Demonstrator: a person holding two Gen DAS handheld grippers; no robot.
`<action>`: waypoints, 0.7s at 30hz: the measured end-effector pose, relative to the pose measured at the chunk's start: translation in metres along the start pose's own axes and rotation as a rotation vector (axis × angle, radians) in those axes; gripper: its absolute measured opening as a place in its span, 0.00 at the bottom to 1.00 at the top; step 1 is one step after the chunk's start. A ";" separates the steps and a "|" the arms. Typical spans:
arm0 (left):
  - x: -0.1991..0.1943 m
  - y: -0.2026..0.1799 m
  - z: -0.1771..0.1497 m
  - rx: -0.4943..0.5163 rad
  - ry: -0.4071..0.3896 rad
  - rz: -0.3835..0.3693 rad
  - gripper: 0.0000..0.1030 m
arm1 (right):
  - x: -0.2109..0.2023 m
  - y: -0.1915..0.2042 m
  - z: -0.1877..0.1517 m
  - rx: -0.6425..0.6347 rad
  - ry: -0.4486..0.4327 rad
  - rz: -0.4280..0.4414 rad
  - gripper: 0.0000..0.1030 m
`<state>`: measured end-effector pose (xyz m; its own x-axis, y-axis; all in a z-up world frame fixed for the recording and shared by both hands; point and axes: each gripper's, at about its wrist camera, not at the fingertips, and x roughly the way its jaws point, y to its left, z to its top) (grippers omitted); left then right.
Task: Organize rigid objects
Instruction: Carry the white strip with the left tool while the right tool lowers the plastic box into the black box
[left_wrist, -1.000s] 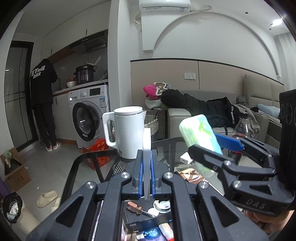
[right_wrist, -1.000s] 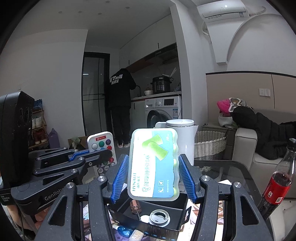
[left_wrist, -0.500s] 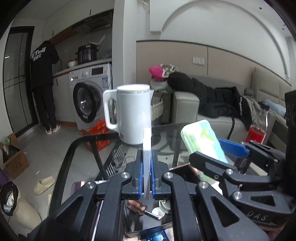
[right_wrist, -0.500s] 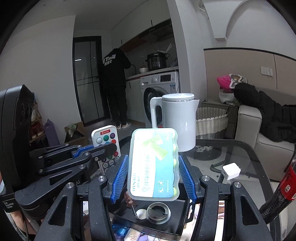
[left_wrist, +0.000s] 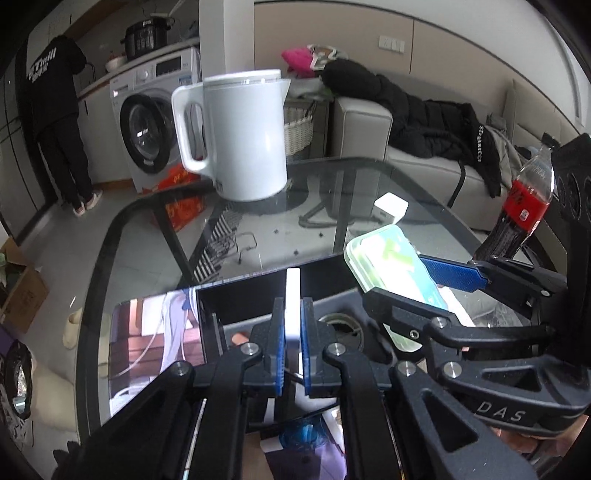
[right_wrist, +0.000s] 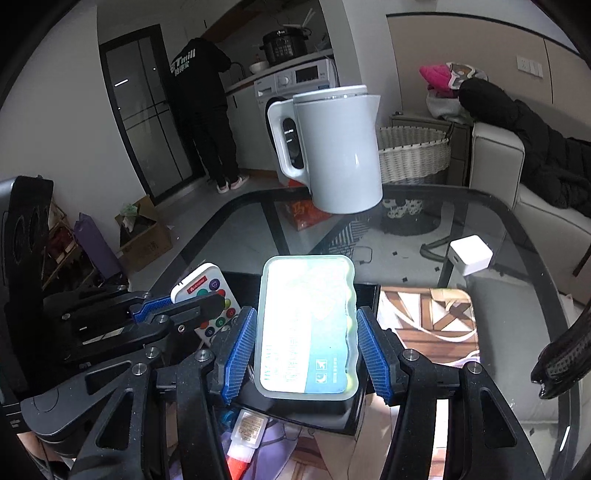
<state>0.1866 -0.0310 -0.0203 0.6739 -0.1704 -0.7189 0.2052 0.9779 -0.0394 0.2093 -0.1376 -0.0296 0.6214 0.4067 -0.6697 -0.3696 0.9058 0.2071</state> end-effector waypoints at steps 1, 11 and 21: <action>0.003 0.002 0.000 -0.004 0.020 -0.002 0.04 | 0.002 0.000 -0.002 0.004 0.012 0.003 0.54; 0.020 0.008 -0.009 -0.011 0.130 0.011 0.04 | 0.020 -0.002 -0.015 0.017 0.106 0.019 0.54; 0.020 0.012 -0.010 -0.033 0.140 -0.002 0.07 | 0.020 0.000 -0.013 0.014 0.119 0.005 0.55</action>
<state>0.1950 -0.0213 -0.0424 0.5677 -0.1566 -0.8082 0.1819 0.9813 -0.0624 0.2126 -0.1312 -0.0523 0.5327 0.3953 -0.7483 -0.3623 0.9056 0.2204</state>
